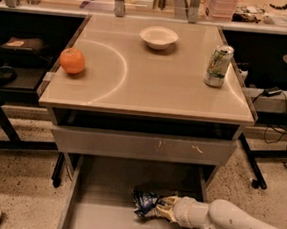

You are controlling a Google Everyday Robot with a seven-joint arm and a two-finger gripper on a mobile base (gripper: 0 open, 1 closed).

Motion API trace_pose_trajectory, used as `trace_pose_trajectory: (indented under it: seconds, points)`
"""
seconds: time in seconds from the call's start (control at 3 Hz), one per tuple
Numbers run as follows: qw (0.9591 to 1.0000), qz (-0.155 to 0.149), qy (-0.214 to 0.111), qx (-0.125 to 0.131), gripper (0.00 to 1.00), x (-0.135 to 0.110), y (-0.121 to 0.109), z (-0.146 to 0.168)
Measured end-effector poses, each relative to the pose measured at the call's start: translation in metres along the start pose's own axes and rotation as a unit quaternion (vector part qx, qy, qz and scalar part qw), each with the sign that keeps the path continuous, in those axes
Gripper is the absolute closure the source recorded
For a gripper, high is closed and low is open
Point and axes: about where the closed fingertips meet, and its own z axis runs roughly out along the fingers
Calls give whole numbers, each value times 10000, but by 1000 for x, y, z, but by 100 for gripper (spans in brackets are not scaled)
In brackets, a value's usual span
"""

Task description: Place blue chip bag into middle drawer

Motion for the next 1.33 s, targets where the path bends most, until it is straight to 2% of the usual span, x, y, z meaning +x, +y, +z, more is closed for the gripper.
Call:
trace_pose_trajectory:
  seconds: [1.0,1.33]
  points:
    - [10000,0,0,-1,12,0,0,0]
    - [10000,0,0,-1,0,0,0,0]
